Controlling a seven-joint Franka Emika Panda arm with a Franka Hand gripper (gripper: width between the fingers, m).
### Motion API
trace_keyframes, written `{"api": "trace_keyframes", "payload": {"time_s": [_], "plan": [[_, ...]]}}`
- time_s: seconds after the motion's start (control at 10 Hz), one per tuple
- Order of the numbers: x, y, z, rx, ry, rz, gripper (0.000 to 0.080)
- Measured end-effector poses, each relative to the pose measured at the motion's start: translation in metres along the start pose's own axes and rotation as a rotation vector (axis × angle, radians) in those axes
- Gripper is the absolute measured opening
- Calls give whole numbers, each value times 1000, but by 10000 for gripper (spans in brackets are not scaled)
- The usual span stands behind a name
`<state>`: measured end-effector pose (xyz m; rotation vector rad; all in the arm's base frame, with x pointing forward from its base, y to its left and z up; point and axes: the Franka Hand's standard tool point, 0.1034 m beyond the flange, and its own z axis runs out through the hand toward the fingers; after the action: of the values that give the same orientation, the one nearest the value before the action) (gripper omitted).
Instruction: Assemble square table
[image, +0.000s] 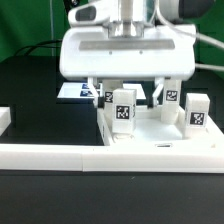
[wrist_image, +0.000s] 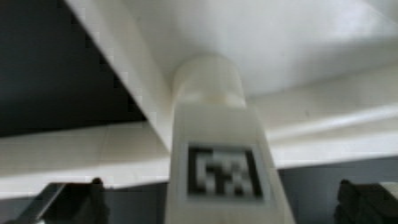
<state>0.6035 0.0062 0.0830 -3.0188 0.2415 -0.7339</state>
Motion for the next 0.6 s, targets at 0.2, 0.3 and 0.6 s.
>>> {"api": "trace_keyframes", "payload": {"time_s": [0.2,0.3,0.6], "plan": [[-4,-6,-5,28,-76,31,649],[-10,-9,-3,41,-124,56,649],[-22,-19,-5,79,-392,80,649]]}}
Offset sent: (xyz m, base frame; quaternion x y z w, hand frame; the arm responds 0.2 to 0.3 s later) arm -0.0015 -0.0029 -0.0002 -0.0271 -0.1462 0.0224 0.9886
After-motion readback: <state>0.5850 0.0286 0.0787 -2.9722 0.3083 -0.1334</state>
